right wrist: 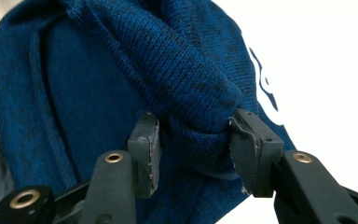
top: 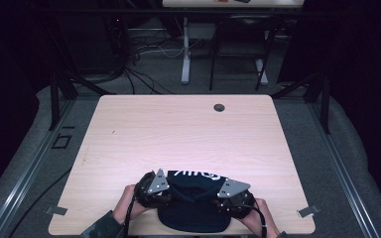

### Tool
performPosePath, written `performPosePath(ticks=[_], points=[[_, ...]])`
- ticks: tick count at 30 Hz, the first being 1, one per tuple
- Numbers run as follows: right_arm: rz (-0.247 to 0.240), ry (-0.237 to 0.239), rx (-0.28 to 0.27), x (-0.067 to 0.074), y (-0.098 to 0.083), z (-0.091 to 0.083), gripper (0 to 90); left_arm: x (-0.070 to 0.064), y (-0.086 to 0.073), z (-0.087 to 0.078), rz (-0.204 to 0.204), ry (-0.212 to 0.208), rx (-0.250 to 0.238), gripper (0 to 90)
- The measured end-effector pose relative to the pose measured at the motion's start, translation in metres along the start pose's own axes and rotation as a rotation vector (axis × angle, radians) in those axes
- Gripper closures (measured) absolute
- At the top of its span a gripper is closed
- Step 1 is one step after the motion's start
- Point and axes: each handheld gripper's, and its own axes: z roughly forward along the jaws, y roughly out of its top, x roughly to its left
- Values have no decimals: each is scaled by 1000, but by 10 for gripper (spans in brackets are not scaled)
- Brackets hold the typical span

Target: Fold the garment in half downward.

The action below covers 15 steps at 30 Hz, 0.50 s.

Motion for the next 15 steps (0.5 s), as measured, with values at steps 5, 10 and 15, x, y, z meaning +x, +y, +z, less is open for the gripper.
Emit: performPosePath(ticks=[5, 10, 15], points=[[3, 11, 21, 2, -4, 1, 537, 7, 0, -12, -13, 29, -18, 378], [-9, 25, 44, 3, -6, 1, 536, 14, 3, -25, -19, 65, -51, 384], [3, 32, 44, 1, -9, 2, 540, 20, 4, -33, -48, 67, -84, 383]])
